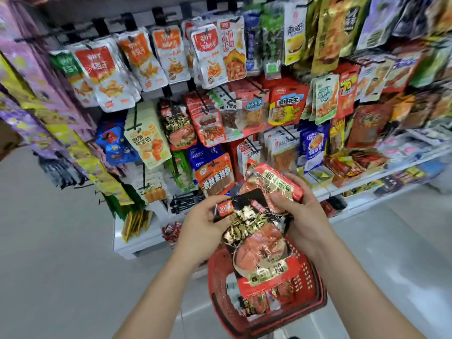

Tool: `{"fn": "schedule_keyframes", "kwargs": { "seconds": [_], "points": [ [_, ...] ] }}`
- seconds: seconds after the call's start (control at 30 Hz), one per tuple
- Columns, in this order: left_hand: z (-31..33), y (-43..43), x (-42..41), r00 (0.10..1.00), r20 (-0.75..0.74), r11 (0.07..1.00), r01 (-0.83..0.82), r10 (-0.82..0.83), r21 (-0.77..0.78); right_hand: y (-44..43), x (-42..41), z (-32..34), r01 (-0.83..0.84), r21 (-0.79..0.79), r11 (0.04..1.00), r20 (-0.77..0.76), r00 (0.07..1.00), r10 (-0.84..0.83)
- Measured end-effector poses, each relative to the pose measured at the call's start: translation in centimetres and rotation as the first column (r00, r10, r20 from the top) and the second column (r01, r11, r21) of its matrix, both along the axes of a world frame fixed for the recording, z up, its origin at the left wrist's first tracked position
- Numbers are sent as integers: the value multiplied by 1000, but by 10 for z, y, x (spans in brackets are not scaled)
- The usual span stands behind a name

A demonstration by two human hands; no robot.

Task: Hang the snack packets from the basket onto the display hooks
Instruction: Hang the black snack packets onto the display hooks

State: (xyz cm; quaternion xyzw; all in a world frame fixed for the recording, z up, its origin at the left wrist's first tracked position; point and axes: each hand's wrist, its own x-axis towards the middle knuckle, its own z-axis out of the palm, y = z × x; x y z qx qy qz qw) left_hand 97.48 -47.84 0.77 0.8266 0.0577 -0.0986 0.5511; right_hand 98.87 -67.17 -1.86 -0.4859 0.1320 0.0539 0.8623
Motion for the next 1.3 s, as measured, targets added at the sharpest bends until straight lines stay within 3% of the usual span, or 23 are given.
{"fn": "schedule_keyframes", "kwargs": {
  "seconds": [0.17, 0.27, 0.33, 0.4, 0.5, 0.6, 0.77, 0.93, 1.07, 1.3],
  "points": [
    [14, -11, 11, 994, 103, 1000, -29, 29, -5, -3, 10, 2, 166, -30, 986, 53, 985, -164],
    [24, -9, 17, 979, 172, 993, -110, 114, -34, -20, 16, 14, 273, -287, 918, 190, 956, -225],
    [25, -1, 20, 966, 197, 986, -159, 165, -45, -35, 19, 25, 296, -528, 796, 317, 938, -138],
    [29, 5, 24, 952, 241, 982, -182, 187, -44, -43, 24, 35, 254, -670, 698, 385, 922, 34],
    [32, 3, 29, 939, 316, 990, -143, 137, -3, -40, 35, 37, 196, -785, 588, 409, 876, 254],
    [32, -8, 35, 941, 320, 991, -128, 111, 35, -32, 46, 24, 153, -847, 509, 349, 882, 316],
    [19, -32, 46, 954, 229, 976, -210, 192, 55, -15, 60, 14, -40, -874, 484, 193, 886, 422],
    [13, -36, 52, 877, 202, 898, -412, 436, -153, -4, 75, 12, -86, -843, 530, 160, 902, 401],
    [12, -23, 58, 848, 77, 840, -500, 524, -211, 11, 81, 16, -107, -820, 563, 170, 893, 416],
    [14, 18, 71, 846, -27, 790, -508, 532, -344, 42, 92, 19, -152, -774, 614, 130, 912, 390]
  ]
}}
